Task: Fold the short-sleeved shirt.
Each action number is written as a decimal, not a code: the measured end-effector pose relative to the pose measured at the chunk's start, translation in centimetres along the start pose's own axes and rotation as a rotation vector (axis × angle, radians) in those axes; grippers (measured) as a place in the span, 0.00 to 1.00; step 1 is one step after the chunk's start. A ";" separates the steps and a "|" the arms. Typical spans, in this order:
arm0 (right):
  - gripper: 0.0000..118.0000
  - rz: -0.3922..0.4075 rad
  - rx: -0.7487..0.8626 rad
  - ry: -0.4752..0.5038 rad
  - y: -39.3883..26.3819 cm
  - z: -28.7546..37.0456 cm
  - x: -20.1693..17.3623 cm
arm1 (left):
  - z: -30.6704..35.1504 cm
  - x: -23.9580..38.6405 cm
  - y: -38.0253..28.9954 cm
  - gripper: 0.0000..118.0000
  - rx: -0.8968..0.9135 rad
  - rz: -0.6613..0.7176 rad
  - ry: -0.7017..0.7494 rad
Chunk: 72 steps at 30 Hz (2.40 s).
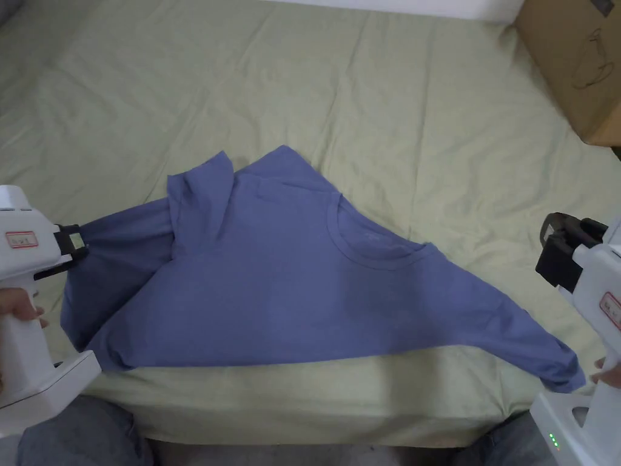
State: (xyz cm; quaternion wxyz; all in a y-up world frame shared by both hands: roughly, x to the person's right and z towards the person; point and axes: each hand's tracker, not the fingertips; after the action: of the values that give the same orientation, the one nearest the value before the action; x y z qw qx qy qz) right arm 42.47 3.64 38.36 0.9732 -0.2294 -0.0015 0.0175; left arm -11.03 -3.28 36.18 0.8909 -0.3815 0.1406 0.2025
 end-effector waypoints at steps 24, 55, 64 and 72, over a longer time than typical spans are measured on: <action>0.80 0.139 -0.768 0.036 -3.4 -23.4 0.2 | -1.4 1.5 -1.2 0.00 -0.039 -0.030 0.062; 0.02 -0.086 -0.165 0.193 18.2 -1.5 9.1 | 11.6 2.2 11.0 0.00 0.357 0.117 -0.186; 0.02 -0.213 0.103 0.102 25.8 6.6 14.6 | 21.5 3.1 18.2 0.00 0.580 0.151 -0.279; 0.02 -0.244 0.210 0.063 30.1 10.9 15.3 | 26.6 4.5 22.3 0.00 0.672 0.174 -0.315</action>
State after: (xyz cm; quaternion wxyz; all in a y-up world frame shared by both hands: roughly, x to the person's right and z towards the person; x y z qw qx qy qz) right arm 56.63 35.97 34.60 0.9863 -0.1248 0.0031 -0.1081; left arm -14.98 31.43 38.32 0.9565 -0.0188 0.0923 0.2760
